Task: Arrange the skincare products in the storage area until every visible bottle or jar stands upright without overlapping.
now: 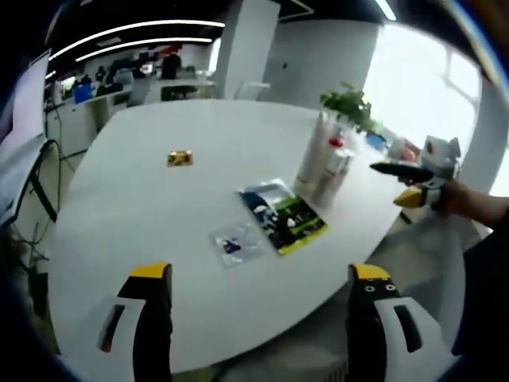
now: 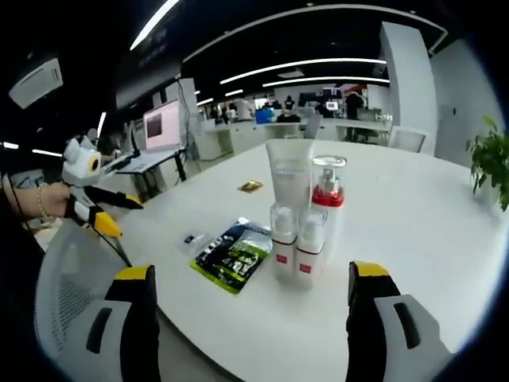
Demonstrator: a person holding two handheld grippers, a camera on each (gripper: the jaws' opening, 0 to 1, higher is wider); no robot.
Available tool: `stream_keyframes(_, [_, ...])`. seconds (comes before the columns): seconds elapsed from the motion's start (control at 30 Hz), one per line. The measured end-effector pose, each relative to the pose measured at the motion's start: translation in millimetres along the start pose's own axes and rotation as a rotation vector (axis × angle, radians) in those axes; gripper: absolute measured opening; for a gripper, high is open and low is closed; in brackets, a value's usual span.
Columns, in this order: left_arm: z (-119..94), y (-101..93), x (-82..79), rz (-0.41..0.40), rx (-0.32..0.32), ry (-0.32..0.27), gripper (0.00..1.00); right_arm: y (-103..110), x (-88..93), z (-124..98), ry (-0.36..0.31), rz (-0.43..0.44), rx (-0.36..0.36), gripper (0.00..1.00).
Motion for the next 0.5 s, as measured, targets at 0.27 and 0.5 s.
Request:
stream_keyframes(0.27, [5.9,6.0,-9.9,0.018,-0.003,0.009,0.85,-4.6,1.1,-0.1,-0.014,0.018,0.018,0.98])
stream_keyframes(0.5, [16.0,11.6,-29.6,0.083,0.005,0.038,0.85,-0.6,2.7,2.6,-0.004,-0.007,0.0,0.99])
Point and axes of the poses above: the point that each gripper's makers call its tool centre point, and the gripper's own axes: z roughly forward along the fingers, y roughly to its left, x roughly out of its underside, the point moved 2 cm from there along -z, roughly backward along the fingers, and after that the axes turned 9 degrees about -z, right-handed, at the moved point
